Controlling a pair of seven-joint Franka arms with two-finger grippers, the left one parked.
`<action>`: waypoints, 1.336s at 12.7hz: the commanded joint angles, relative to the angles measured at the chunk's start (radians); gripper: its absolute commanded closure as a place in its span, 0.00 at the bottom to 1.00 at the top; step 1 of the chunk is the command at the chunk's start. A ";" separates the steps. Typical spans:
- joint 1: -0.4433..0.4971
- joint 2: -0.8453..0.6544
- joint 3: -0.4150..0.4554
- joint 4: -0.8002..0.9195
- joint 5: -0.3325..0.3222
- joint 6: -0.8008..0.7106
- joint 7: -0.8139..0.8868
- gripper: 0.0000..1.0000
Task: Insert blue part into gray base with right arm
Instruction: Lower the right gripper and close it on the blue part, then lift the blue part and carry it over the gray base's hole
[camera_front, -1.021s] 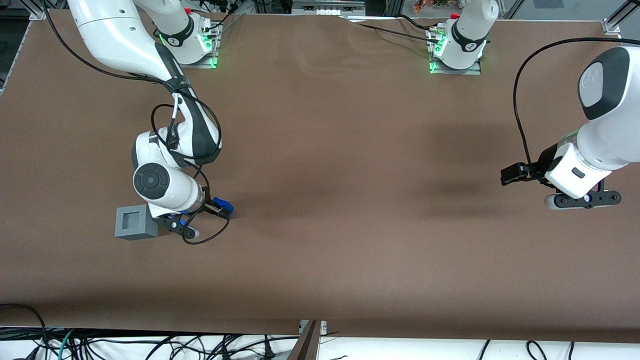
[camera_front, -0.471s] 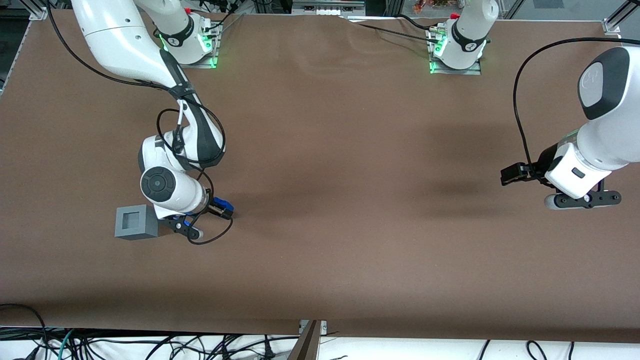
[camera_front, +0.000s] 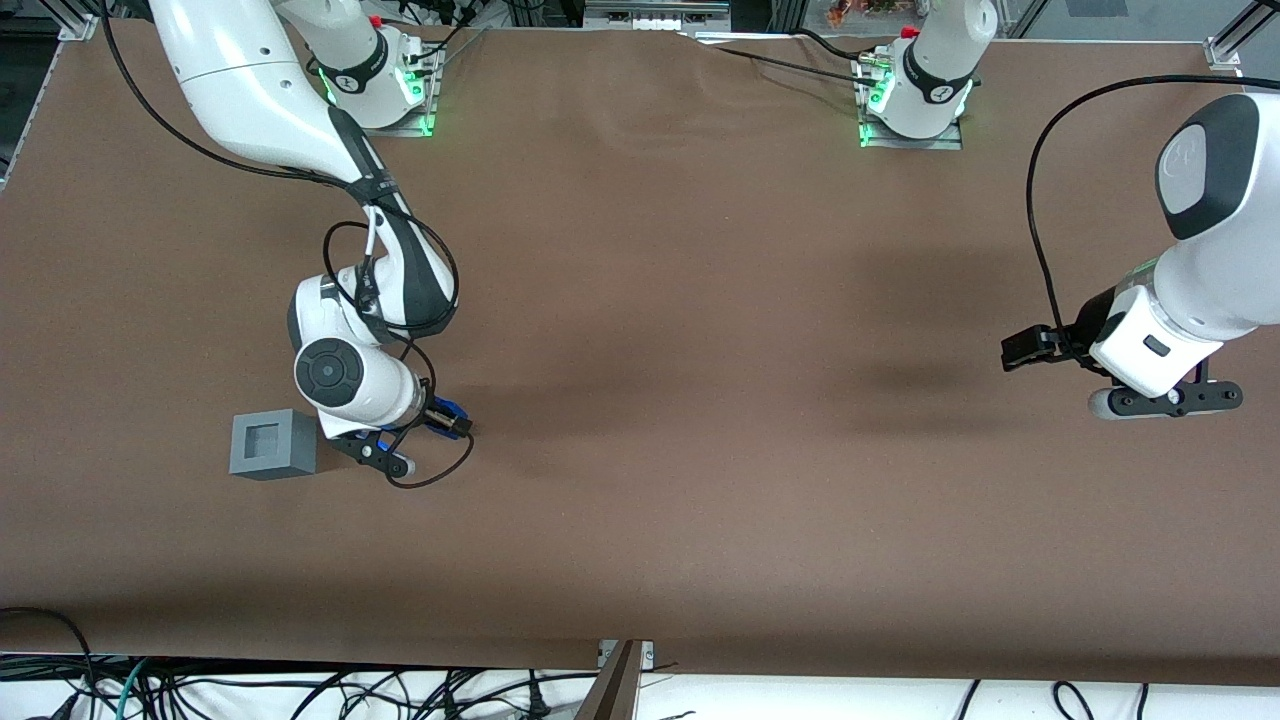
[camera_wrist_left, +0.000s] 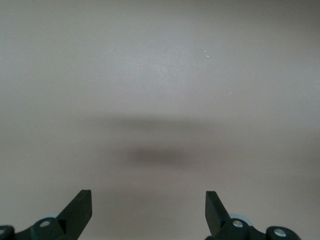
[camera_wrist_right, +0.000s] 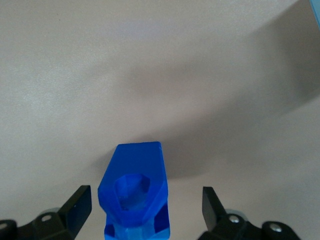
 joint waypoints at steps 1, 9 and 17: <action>0.005 -0.005 -0.002 -0.013 0.010 0.015 0.011 0.22; -0.015 -0.078 -0.024 0.055 -0.016 -0.064 -0.200 0.76; -0.042 -0.189 -0.255 0.052 -0.019 -0.230 -0.786 0.76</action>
